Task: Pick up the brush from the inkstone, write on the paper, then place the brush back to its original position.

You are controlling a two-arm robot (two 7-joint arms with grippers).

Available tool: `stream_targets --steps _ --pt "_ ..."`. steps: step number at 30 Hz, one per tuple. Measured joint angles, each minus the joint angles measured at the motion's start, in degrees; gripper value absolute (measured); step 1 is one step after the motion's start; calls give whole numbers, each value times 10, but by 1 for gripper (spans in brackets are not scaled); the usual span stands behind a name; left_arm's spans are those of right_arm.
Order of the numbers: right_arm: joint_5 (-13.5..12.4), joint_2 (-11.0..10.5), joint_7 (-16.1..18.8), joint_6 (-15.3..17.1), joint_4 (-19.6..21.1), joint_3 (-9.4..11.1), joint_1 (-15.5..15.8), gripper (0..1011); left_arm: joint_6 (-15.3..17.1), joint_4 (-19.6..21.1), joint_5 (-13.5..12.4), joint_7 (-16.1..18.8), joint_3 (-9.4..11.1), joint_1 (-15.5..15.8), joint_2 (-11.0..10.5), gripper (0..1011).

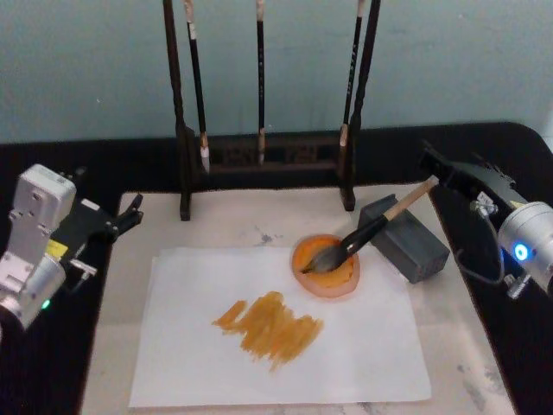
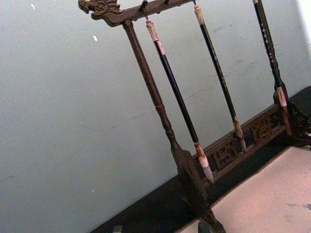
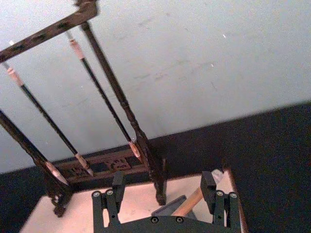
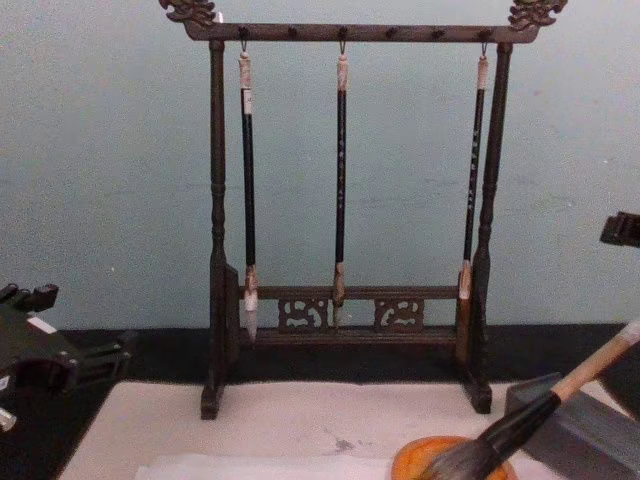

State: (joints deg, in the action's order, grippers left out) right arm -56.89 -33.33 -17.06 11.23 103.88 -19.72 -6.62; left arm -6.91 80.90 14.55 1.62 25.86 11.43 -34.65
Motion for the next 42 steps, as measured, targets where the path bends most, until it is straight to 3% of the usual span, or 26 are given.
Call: stream_targets --steps 1,3,4,5,13,18,21,28,42 --pt "10 -1 1 -3 1 -4 0 1000 0 0 0 0 0 0 0 1009" --pt "58 -8 6 -16 1 -21 1 1000 0 0 0 0 0 0 0 1010" --pt "58 -8 6 -16 1 -21 1 1000 0 0 0 0 0 0 0 1010" --pt "76 -10 10 -23 1 -26 4 1000 0 0 0 0 0 0 0 1010" --pt "139 -8 12 -50 -3 -45 28 1000 0 0 0 0 0 0 0 1010" --pt "190 -5 1 -55 -9 -67 37 1000 0 0 0 0 0 0 0 1010" --pt "238 -3 -11 -59 -16 -86 41 1000 0 0 0 0 0 0 0 1010" --pt "304 2 -35 -83 -25 -99 55 1000 0 0 0 0 0 0 0 1010" --pt "337 16 -26 -131 -57 -88 76 1000 0 0 0 0 0 0 0 1010"
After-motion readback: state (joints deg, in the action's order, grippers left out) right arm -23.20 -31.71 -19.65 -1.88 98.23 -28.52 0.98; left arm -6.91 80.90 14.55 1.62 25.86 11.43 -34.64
